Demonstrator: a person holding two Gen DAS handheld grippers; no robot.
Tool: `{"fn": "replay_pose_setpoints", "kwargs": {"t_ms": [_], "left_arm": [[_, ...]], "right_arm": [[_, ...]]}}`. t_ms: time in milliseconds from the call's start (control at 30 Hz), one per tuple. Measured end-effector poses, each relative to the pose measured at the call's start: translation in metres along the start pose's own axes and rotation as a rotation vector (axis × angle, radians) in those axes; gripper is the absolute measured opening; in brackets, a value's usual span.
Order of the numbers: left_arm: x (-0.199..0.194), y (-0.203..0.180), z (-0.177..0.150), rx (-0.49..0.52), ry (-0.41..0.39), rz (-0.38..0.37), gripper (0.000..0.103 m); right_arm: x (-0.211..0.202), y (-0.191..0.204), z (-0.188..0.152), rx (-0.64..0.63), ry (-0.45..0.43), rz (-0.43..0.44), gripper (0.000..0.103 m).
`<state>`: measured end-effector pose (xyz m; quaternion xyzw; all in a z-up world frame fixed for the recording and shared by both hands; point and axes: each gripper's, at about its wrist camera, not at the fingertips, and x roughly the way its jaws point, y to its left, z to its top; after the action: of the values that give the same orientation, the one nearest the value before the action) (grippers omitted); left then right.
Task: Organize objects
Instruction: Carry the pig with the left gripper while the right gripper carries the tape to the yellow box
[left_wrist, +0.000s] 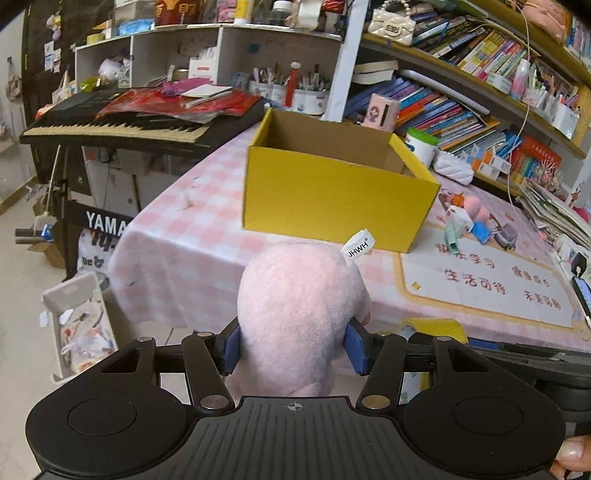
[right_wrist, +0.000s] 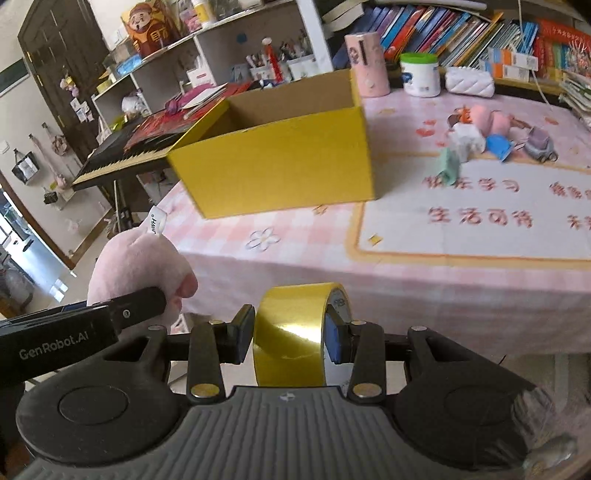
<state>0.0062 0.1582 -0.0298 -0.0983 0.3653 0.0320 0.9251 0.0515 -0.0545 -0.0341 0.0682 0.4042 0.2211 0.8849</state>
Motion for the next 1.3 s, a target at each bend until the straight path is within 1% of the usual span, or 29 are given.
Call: {"fn": "replay_pose_setpoints", "kwargs": {"t_ms": [167, 400, 500, 600, 800, 900, 1033, 1200, 1300], "left_arm": [[-0.011, 0.016, -0.001, -0.006, -0.022, -0.005, 0.055], [-0.019, 0.030, 0.005, -0.028, -0.057, -0.009, 0.055], [-0.021, 0.032, 0.007, -0.031, -0.080, -0.021, 0.055], [-0.023, 0.032, 0.012, -0.016, -0.100, -0.051, 0.055], [-0.024, 0.027, 0.032, 0.003, -0.180, -0.072, 0.055], [-0.020, 0.024, 0.048, 0.001, -0.220, -0.072, 0.055], [-0.011, 0.022, 0.074, -0.014, -0.270, -0.064, 0.055], [0.008, 0.018, 0.115, -0.040, -0.330, -0.046, 0.055], [0.021, 0.010, 0.136, -0.033, -0.360, -0.032, 0.055]], "right_arm": [[-0.003, 0.019, -0.003, -0.009, -0.017, 0.006, 0.037], [-0.005, 0.038, 0.001, -0.039, -0.033, 0.012, 0.037], [-0.011, 0.043, 0.006, -0.052, -0.086, 0.008, 0.037], [-0.016, 0.047, 0.011, -0.067, -0.138, 0.008, 0.037], [-0.017, 0.053, 0.029, -0.101, -0.190, 0.002, 0.037], [-0.018, 0.052, 0.045, -0.122, -0.237, -0.004, 0.037], [-0.016, 0.049, 0.076, -0.135, -0.297, 0.007, 0.037], [-0.011, 0.046, 0.131, -0.139, -0.377, 0.038, 0.037], [-0.005, 0.041, 0.162, -0.150, -0.429, 0.046, 0.037]]}}
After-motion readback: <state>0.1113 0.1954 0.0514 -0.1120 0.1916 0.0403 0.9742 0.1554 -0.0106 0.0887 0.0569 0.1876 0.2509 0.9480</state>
